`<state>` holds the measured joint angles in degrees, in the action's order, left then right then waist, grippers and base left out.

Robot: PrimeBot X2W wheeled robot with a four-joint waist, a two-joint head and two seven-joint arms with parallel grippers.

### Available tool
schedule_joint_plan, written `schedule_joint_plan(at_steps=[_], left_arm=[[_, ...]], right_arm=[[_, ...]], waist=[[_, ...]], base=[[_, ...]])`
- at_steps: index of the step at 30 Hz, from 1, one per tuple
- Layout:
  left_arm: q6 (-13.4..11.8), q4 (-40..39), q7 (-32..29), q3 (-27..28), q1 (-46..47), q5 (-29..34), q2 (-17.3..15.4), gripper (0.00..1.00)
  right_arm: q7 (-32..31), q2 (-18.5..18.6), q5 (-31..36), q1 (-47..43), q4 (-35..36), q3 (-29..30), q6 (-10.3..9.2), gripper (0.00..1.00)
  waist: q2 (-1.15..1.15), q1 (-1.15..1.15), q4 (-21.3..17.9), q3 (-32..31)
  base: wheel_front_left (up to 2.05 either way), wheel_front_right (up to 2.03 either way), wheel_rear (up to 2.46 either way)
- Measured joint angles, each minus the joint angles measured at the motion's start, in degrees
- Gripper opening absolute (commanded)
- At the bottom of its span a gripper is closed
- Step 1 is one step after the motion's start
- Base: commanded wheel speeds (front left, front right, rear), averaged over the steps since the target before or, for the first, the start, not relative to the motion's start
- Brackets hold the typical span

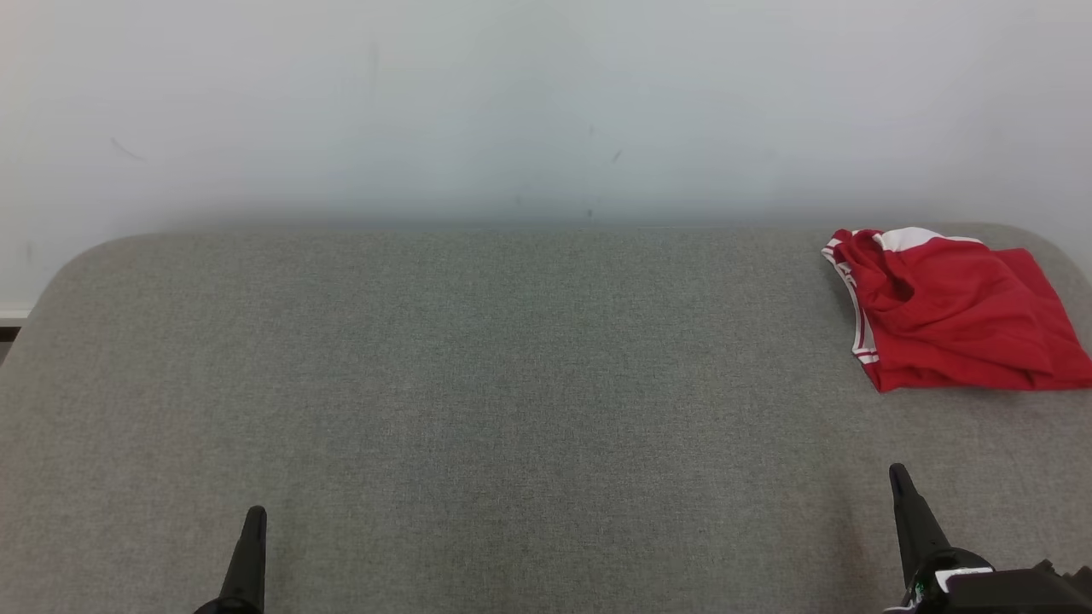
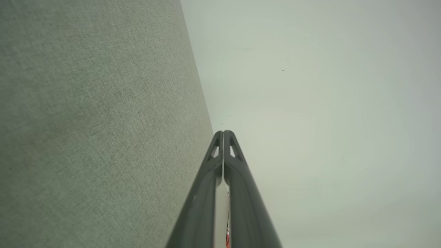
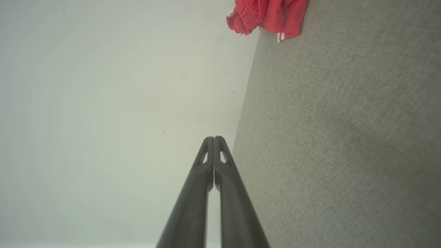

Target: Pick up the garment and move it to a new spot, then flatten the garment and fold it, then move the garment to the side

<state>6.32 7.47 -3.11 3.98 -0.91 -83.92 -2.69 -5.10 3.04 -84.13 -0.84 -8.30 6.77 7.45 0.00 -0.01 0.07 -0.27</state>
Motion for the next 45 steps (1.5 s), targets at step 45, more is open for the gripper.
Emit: schedule_joint_plan(at_steps=[45], left_arm=[[0.2, -0.3, -2.0, 0.3, 1.0, -9.0, 0.0, 0.0]], right_arm=[[-2.4, 0.1, -9.2, 0.8, 0.3, 0.5, 0.0, 0.0]], waist=[[0.0, 0.0, -0.1, 0.2]], base=[[0.0, 0.0, 0.0]])
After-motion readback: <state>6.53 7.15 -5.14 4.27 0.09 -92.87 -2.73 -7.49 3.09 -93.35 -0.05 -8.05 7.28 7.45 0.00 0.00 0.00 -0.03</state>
